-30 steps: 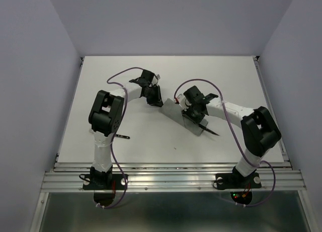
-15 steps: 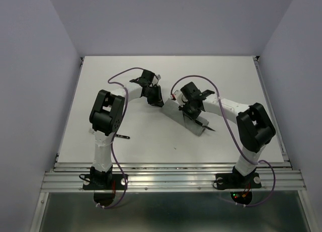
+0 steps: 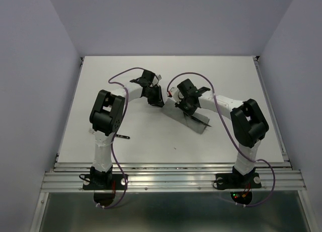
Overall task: Fold the napkin into a case and place the utensils inside
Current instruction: Stuff the knife into the folded napkin.
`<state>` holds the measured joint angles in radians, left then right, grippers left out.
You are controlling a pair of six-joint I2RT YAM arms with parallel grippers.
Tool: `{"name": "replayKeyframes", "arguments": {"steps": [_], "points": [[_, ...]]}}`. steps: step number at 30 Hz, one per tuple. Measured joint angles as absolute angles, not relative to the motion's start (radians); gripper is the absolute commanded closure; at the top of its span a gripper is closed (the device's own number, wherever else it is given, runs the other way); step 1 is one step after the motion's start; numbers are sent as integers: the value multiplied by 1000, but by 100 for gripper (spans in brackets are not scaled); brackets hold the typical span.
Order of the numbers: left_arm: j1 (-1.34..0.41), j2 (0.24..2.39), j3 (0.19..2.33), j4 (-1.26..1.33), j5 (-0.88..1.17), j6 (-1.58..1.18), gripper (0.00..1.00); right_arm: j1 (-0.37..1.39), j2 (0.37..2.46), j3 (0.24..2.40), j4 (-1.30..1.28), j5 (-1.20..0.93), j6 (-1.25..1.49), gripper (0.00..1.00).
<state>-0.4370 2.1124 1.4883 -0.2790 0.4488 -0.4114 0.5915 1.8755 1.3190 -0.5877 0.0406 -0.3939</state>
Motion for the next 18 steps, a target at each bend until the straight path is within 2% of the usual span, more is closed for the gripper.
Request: {"name": "replayKeyframes", "arguments": {"steps": [18], "points": [[-437,2135,1507,-282,471,-406,78,591,1914,1369,-576,24,-462,99]]}}
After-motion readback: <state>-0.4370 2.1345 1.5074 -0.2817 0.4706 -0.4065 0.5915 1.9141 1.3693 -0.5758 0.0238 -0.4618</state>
